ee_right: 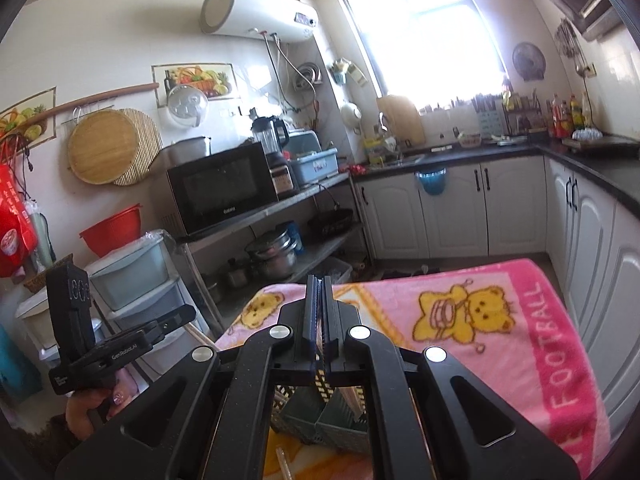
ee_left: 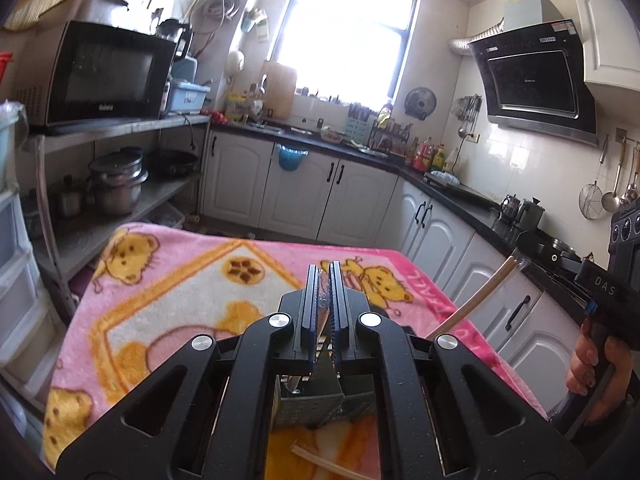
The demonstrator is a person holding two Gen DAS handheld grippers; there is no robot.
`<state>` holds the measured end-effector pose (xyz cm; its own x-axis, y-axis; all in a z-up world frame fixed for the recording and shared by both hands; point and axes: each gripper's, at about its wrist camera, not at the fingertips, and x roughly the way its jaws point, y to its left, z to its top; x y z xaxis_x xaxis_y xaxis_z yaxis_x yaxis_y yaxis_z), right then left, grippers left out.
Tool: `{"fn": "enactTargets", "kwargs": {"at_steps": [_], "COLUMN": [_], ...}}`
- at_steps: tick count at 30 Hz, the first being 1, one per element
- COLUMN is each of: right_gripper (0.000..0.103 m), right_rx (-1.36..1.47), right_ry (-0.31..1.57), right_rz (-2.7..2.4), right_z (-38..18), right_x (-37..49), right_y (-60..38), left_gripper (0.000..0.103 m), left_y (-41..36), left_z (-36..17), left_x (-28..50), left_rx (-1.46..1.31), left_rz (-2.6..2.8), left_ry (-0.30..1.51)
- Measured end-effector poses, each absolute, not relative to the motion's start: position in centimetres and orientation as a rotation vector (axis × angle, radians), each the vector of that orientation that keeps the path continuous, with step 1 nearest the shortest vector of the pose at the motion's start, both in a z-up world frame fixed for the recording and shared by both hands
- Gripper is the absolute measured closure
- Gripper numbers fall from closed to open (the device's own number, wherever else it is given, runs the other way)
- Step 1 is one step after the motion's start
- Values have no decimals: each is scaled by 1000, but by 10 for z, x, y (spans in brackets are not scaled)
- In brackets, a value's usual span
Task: Organize utensils
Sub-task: 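Open the left tool inside the caddy while the right tool opens and releases its chopsticks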
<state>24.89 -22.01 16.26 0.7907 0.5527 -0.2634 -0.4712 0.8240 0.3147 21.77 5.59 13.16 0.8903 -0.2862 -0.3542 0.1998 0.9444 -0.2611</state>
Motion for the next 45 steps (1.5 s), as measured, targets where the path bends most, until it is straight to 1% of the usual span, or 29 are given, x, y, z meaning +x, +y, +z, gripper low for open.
{"fn": "enactTargets", "kwargs": {"at_steps": [14, 16, 17, 18, 19, 20, 23, 24, 26, 27, 29, 31, 33, 34, 35, 36, 38, 39, 41, 43, 45], "right_gripper": [100, 97, 94, 88, 86, 84, 82, 79, 71, 68, 65, 62, 58, 57, 55, 53, 49, 47, 44, 42, 40], "right_rx": [285, 294, 298, 302, 302, 300, 300, 301, 298, 295, 293, 294, 289, 282, 275, 266, 257, 253, 244, 234, 228], "right_ry": [420, 427, 429, 431, 431, 428, 432, 433, 432, 432, 432, 435, 435, 434, 434, 434, 434, 434, 430, 425, 422], "right_rz": [542, 542, 542, 541, 537, 530, 522, 519, 505, 498, 491, 488, 481, 475, 468, 460, 452, 448, 438, 429, 422], "right_z": [135, 132, 131, 130, 129, 129, 127, 126, 125, 125, 123, 122, 121, 121, 121, 120, 119, 118, 117, 116, 115], "right_x": [260, 261, 261, 260, 260, 259, 256, 255, 252, 250, 247, 244, 240, 238, 236, 234, 230, 228, 223, 218, 213], "right_y": [-226, -228, -229, -231, -232, -234, -237, -239, -241, -242, -245, -247, -248, -249, -249, -250, -251, -251, -251, -252, -252], "left_gripper": [100, 100, 99, 99, 97, 93, 86, 85, 75, 72, 64, 58, 49, 42, 38, 36, 25, 23, 15, 12, 11], "left_y": [50, 51, 51, 51, 52, 53, 53, 53, 54, 54, 56, 57, 58, 59, 59, 60, 61, 61, 62, 64, 64], "left_z": [106, 103, 102, 101, 100, 99, 99, 99, 99, 100, 100, 101, 101, 102, 103, 104, 105, 106, 107, 106, 105], "left_x": [219, 218, 217, 216, 215, 214, 211, 210, 208, 206, 202, 198, 195, 191, 189, 186, 180, 177, 171, 166, 161], "left_rx": [-237, -239, -240, -242, -247, -249, -250, -250, -253, -255, -259, -267, -273, -277, -277, -278, -278, -279, -285, -294, -293], "left_rz": [-253, -247, -245, -243, -240, -238, -231, -228, -227, -224, -219, -218, -214, -208, -204, -198, -186, -181, -172, -167, -155], "left_ry": [449, 451, 452, 454, 455, 454, 450, 448, 445, 442, 430, 422, 416, 408, 403, 396, 386, 380, 373, 367, 361]}}
